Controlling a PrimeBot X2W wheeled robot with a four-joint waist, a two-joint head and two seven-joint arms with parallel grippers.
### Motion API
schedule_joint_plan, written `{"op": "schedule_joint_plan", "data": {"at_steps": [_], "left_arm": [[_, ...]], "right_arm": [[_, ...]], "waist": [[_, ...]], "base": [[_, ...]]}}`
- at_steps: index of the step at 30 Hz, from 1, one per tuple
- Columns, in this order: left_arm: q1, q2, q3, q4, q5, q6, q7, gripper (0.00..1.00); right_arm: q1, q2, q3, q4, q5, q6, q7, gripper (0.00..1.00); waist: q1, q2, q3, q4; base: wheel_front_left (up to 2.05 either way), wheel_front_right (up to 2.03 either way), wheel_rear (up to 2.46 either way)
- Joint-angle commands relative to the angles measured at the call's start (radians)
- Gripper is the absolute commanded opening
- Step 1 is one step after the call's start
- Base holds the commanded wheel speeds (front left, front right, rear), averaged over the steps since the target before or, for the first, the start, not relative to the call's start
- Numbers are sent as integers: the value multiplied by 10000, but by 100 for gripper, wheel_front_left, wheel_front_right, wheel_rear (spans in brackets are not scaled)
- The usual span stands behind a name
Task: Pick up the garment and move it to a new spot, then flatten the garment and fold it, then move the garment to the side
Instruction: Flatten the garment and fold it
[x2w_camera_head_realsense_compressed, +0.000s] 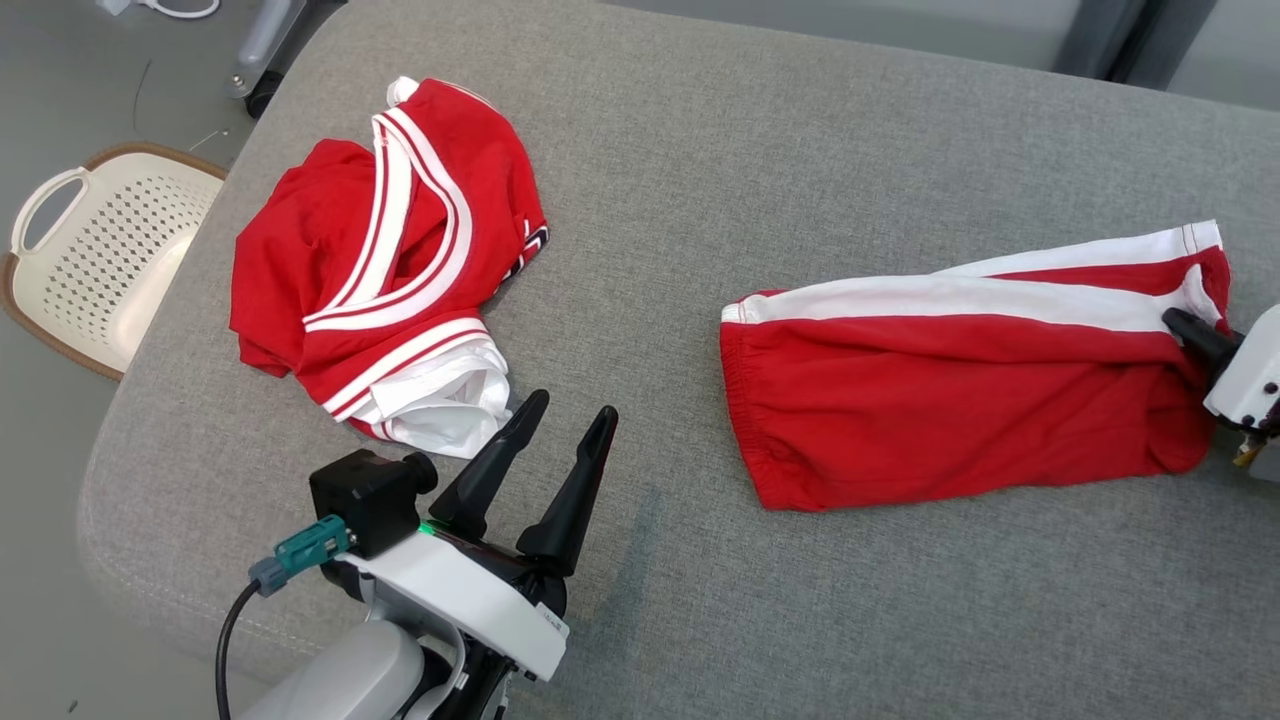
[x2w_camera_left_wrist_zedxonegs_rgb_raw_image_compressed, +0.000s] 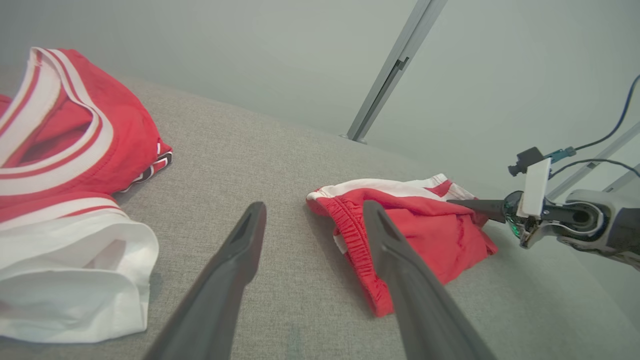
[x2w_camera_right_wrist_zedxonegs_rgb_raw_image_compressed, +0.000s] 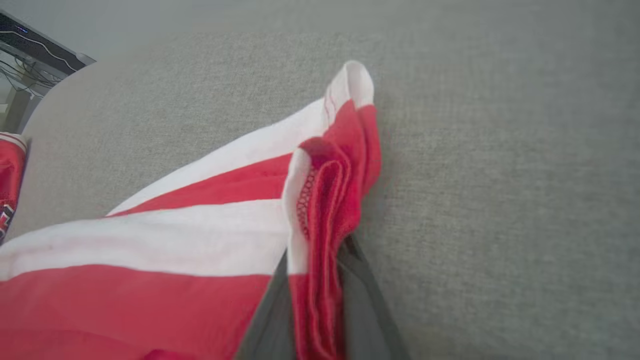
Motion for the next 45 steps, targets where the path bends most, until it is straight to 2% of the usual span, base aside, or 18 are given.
{"op": "schedule_joint_plan", "data": {"at_steps": [1, 7, 18, 30, 35, 39, 45], "left_arm": [[73, 22, 71, 42, 28, -64, -53, 100], [205, 68, 101, 116, -71, -92, -42, 100], [421, 232, 152, 151, -59, -16, -26, 100], [614, 223, 564, 10, 330, 94, -112, 100], [824, 251, 1014, 263, 986, 301, -137, 100], [1105, 168, 1480, 505, 1553, 262, -129, 100], [1406, 139, 1929, 927, 3063, 512, -132, 100]], "right_arm": [[186, 45, 50, -81, 99, 3, -75, 0], [431, 127, -115, -275, 417, 3, -398, 0], [1593, 123, -342, -827, 906, 3, -1472, 0], [2508, 3, -238, -1238, 644, 3, -2757, 0], [2667, -22, -200, -1285, 631, 3, -2947, 0], [2600, -93, -174, -1323, 605, 3, -2974, 0], [2530, -174, -132, -1404, 633, 3, -2947, 0]], "waist": [[0, 0, -90, -76], [0, 0, -429, -362], [0, 0, -1107, -1455], [0, 0, -1446, -2621], [0, 0, -1671, -2954], [0, 0, -1796, -3129], [0, 0, -1915, -3212]], "base": [[0, 0, 0], [0, 0, 0], [0, 0, 0], [0, 0, 0], [0, 0, 0], [0, 0, 0], [0, 0, 0]]}}
